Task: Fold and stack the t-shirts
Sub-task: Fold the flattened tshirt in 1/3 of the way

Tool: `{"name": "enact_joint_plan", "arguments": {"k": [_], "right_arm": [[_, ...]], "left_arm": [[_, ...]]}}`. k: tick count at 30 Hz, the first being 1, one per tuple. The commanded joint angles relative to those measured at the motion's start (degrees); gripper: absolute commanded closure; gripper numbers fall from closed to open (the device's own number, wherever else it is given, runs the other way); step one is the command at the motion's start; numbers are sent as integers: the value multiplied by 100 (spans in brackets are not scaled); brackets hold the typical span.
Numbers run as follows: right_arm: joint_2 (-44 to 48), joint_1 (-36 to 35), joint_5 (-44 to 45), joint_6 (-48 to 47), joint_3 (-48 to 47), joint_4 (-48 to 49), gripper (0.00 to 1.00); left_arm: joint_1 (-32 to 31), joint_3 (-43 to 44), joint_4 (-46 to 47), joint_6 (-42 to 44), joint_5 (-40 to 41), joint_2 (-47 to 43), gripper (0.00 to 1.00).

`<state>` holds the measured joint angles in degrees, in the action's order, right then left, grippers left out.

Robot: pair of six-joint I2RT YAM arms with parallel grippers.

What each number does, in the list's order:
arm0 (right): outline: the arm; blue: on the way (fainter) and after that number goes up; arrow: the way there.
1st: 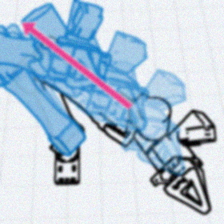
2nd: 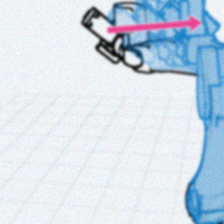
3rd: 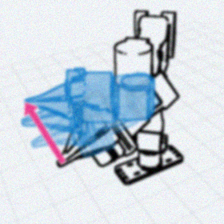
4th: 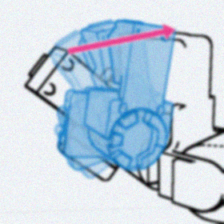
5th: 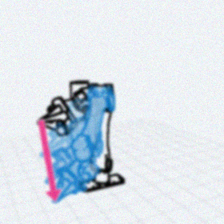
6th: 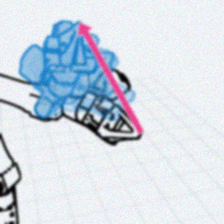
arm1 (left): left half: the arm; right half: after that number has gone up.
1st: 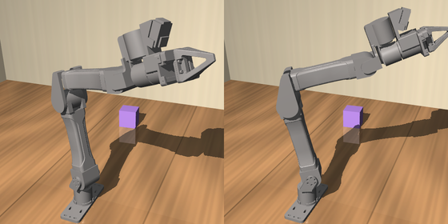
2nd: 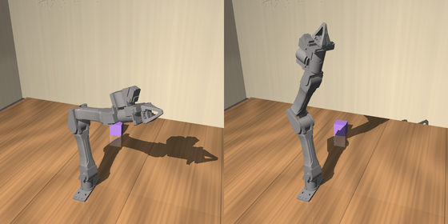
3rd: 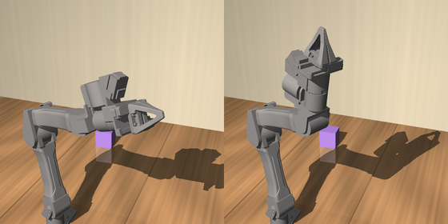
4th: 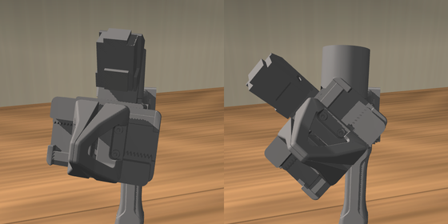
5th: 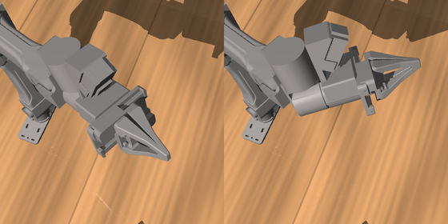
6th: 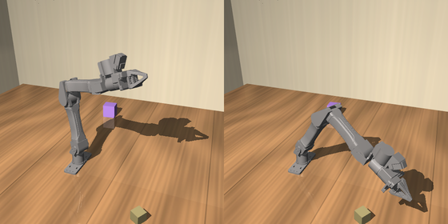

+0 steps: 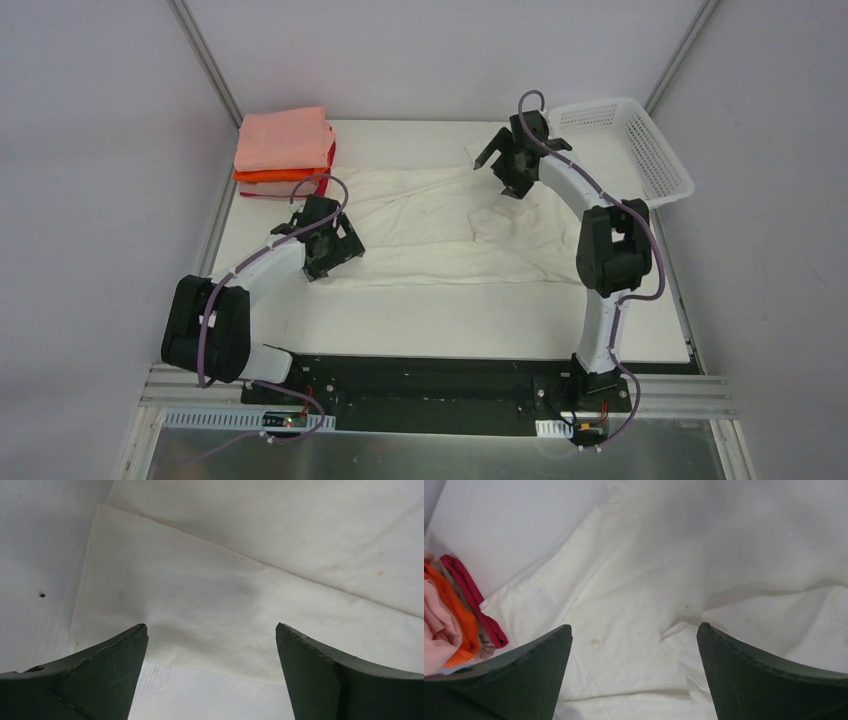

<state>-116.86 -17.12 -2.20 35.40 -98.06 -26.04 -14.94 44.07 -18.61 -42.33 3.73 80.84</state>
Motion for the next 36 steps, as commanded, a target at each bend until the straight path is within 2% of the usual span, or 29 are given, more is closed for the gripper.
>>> {"name": "enact_joint_plan", "arguments": {"k": [1, 5, 9, 14, 18, 22, 25, 29, 33, 36], "right_arm": [[846, 17, 553, -362, 738, -573, 1], [1512, 19, 155, -649, 1989, -34, 0], [1204, 21, -213, -752, 2035, 242, 0], [286, 184, 7, -712, 1029, 343, 1], [-459, 451, 756, -969, -47, 74, 1], [-897, 687, 635, -1366, -1009, 117, 1], [-830, 697, 198, -1605, -1365, -43, 0], [-5, 577, -122, -1867, -761, -187, 0], [1106, 435, 427, -1372, 895, -506, 0], [1900, 422, 418, -926, 2337, -386, 1]], "left_arm": [[17, -10, -99, 152, 37, -491, 1], [-12, 199, -65, 187, -231, -494, 1], [-80, 359, 94, 221, -364, -208, 1], [-72, 358, 149, 303, -325, 151, 1], [-47, 222, 147, 347, -143, 310, 1], [7, 106, 142, 357, -126, 315, 1], [17, 56, 132, 358, -127, 233, 1], [17, 62, 134, 351, -211, 68, 1], [-4, 167, 147, 331, -330, -69, 1], [-56, 268, 210, 314, -364, -40, 1]]}}
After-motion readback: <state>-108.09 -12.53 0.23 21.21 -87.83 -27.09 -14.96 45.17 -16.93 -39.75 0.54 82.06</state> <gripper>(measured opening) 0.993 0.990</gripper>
